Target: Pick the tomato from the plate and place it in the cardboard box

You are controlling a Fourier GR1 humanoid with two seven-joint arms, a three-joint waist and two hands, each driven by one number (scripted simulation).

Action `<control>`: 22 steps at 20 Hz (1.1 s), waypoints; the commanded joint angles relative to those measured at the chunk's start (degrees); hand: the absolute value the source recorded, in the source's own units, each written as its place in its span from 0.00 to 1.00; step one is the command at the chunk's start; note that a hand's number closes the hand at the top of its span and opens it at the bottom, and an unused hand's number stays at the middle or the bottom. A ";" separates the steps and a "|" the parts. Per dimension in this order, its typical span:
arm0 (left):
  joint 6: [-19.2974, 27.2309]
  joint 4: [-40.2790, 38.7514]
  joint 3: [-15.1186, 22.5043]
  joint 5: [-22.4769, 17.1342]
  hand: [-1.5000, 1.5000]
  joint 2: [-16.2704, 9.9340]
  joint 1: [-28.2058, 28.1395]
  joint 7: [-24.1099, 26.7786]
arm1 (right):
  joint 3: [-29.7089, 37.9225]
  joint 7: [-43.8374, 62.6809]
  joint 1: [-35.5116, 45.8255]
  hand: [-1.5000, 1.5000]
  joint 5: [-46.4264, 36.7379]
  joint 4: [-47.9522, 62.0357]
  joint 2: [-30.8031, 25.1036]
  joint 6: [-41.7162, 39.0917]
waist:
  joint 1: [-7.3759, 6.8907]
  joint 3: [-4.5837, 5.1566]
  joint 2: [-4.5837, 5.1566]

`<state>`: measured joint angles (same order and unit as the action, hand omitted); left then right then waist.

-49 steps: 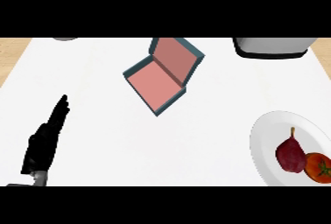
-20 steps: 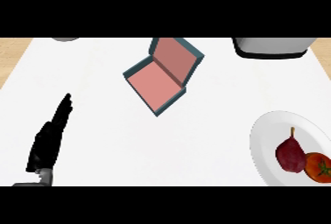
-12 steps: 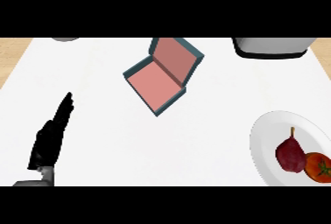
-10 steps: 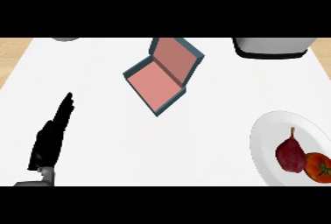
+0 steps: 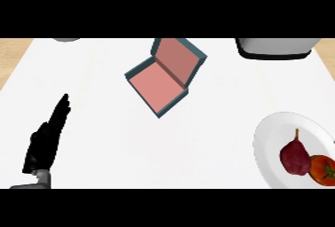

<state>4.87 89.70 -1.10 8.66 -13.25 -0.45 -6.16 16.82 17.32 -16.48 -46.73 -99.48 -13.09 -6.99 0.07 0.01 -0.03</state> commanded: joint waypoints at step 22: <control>-1.39 -1.14 1.27 3.16 0.50 2.88 2.04 0.89 | -15.65 -8.98 32.64 1.00 -17.00 22.85 -6.30 -4.91 | -3.40 -0.07 0.66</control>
<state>2.52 88.85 -0.88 10.54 -11.38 1.95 -5.99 5.27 10.14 5.47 -61.86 -85.08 -19.22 -9.69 -3.00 0.35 0.44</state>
